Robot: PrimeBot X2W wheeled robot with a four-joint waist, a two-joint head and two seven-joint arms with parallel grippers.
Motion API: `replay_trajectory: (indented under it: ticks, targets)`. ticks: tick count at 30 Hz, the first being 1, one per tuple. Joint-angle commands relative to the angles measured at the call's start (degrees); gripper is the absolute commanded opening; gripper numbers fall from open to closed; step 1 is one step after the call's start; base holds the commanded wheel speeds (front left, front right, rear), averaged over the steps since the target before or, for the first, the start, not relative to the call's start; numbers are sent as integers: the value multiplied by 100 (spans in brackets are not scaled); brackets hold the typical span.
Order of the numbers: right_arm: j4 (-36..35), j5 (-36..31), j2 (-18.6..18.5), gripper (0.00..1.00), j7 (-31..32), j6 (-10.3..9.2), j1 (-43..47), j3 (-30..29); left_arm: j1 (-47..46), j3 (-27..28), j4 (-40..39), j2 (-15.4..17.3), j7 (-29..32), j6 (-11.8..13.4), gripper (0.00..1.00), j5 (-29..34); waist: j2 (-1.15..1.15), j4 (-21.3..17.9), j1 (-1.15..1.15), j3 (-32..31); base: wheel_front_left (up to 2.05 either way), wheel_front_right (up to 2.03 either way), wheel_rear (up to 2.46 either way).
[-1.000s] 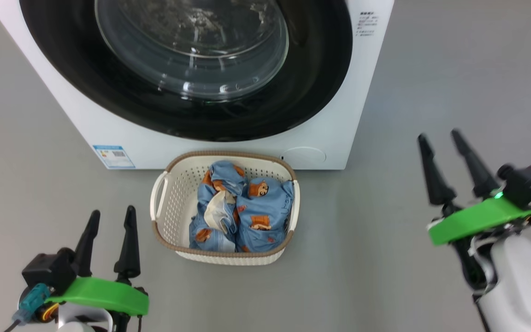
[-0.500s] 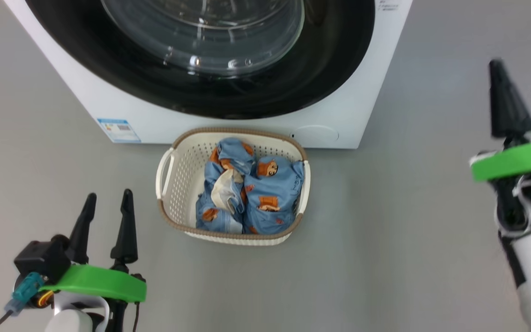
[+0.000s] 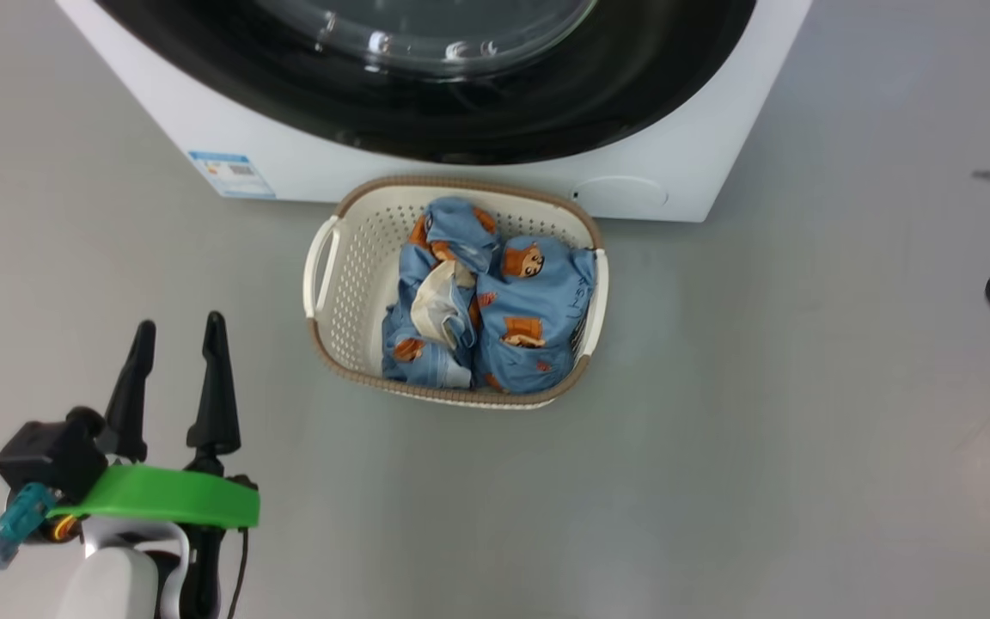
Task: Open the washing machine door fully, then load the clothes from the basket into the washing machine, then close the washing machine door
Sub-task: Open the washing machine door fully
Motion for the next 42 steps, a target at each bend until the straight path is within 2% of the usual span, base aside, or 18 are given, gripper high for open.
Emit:
replay_trajectory:
  ticks: [1, 6, 12, 19, 32, 42]
  targets:
    - [-77, 413, -57, 0, 215, 9, -196, 111, -177, 200, -184, 97, -37, -10, 100, -13, 0, 104, 0, 124, 0, 0, 0]
    - [185, 1400, -197, 0, 893, 9, -624, 120, -253, 177, -275, 55, -37, -10, 100, -43, 0, 201, 0, 277, 0, 0, 0]
    - [498, 2045, -313, 0, 1591, 9, -1137, 154, -322, 130, -362, 12, -37, -10, 100, -82, 0, 328, 0, 460, 0, 0, 0]
    - [735, 2204, -406, 0, 2303, 9, -1600, 496, -397, 56, -570, -40, -37, -10, 100, -135, 0, 470, 0, 666, 0, 0, 0]
    - [1279, 2677, -423, 0, 3059, 9, -2285, 477, -453, -46, -620, -110, -37, -10, 100, -195, 0, 730, 0, 921, 0, 0, 0]
    - [1486, 2719, -379, 0, 3440, 9, -2599, 601, -467, -35, -620, -138, -37, -10, 100, -214, 0, 853, 0, 1021, 0, 0, 0]
